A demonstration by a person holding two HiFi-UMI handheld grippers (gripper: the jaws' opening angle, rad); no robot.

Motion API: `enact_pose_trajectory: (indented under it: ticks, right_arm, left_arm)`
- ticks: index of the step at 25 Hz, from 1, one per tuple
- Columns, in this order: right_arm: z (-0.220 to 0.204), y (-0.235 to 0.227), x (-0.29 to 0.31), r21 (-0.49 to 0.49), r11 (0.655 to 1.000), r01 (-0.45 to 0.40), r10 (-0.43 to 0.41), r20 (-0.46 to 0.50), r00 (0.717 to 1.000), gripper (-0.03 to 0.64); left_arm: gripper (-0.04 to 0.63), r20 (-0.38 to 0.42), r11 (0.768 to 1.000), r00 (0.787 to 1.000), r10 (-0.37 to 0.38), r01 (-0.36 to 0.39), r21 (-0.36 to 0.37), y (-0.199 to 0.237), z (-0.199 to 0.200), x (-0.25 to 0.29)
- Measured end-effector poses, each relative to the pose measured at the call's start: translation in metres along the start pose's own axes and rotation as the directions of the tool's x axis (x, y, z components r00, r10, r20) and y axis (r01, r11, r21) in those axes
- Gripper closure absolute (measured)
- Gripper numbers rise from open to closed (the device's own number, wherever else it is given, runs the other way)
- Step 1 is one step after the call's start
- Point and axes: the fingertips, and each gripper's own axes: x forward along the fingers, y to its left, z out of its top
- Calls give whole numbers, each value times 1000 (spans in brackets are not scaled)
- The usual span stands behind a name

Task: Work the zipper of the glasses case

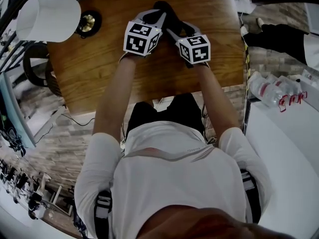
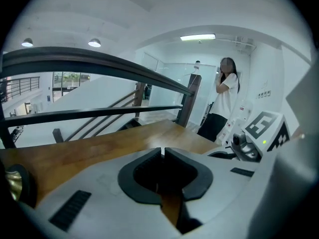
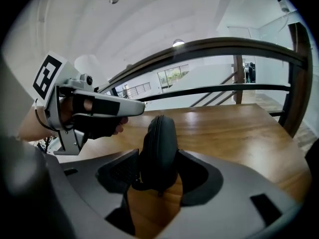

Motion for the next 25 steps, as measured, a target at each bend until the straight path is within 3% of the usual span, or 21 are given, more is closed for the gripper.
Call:
enact_pose_trajectory:
  ticks: [10,18,25]
  right_arm:
    - [45,-1,-81,43,999,23,-29,158,987,328]
    - [111,24,-196,83,995,-56,23,355,935,334]
    - [123,48,-243,78,990,-120,77,413,908,341]
  left_arm:
    - [564,108,999,994,24,-20,-35,-16,38,-95]
    - [563,232,998,973,-1,17,-67,-58,71,-186]
    - [563,312,992,950,3,36,-121,-87,84,-220]
